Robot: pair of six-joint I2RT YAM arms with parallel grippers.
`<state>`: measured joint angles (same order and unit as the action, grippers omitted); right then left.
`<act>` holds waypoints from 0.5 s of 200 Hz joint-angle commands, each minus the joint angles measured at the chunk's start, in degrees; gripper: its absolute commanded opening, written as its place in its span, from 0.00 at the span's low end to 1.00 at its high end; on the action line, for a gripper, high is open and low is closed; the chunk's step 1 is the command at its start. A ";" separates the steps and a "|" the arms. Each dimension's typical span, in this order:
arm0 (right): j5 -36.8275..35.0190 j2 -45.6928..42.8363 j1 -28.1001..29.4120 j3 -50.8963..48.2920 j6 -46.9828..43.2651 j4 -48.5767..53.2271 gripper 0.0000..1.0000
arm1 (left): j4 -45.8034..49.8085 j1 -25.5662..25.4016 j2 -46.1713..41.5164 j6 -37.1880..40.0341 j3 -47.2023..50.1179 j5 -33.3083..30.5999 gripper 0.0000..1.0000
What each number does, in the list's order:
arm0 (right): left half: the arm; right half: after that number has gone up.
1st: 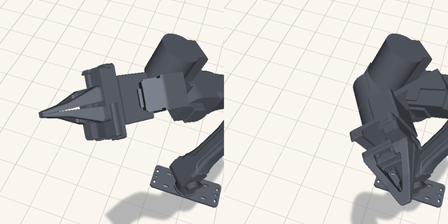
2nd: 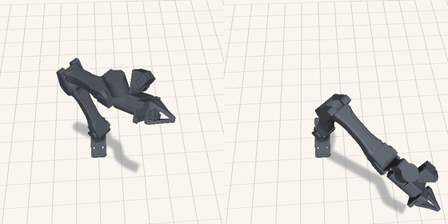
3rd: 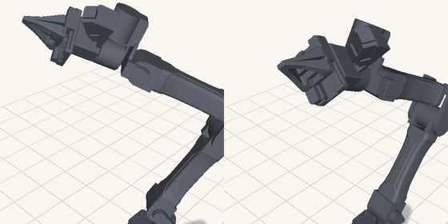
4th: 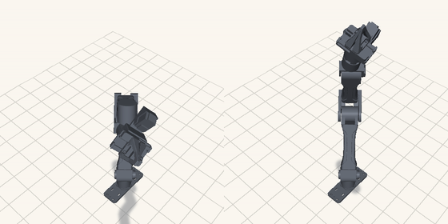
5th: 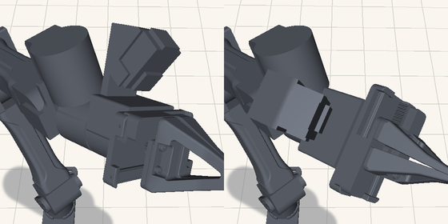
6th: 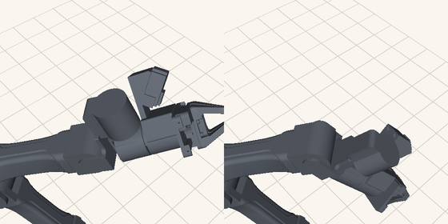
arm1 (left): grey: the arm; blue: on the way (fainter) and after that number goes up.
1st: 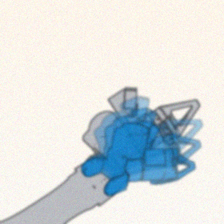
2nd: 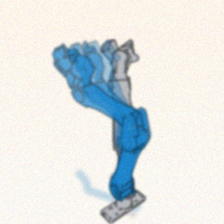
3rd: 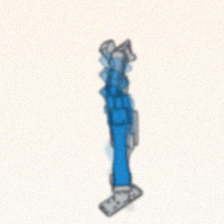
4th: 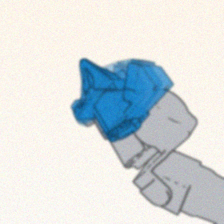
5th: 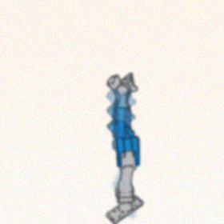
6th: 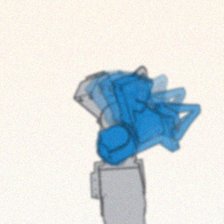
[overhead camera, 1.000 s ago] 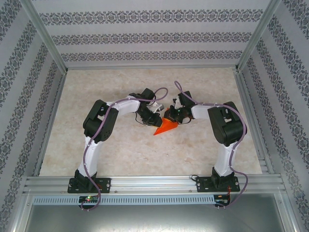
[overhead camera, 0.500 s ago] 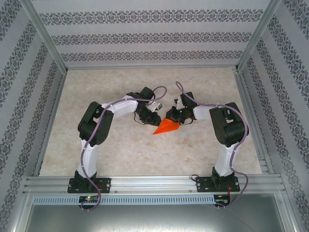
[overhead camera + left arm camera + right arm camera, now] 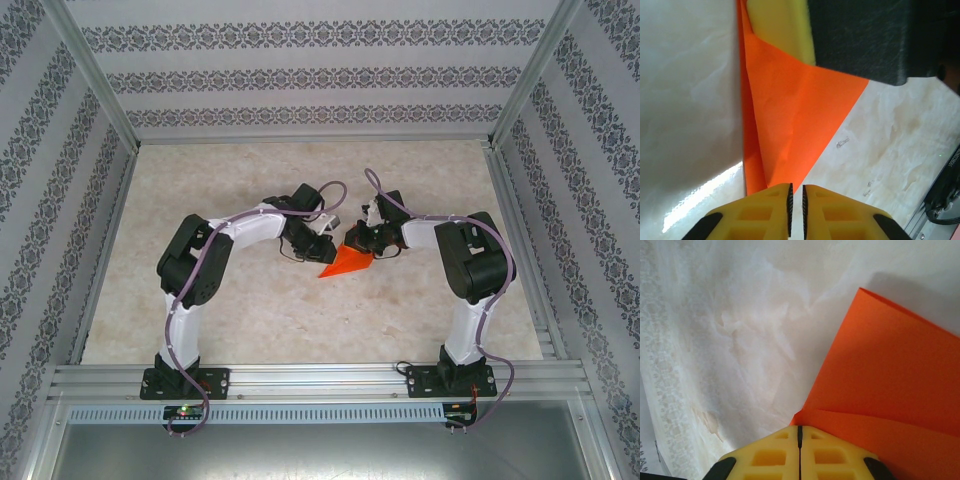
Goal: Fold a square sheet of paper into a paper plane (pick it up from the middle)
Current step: Fourth fold the wing at the center of the table.
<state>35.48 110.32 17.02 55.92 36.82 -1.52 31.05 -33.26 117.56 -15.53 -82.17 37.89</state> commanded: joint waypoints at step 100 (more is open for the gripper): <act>-3.49 0.60 -1.11 -2.39 -3.41 4.98 0.06 | -1.52 -0.66 4.29 -0.10 1.48 -0.58 0.12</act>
<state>35.64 110.24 16.97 55.75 35.55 -1.72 30.46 -33.32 120.33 -15.51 -81.95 37.65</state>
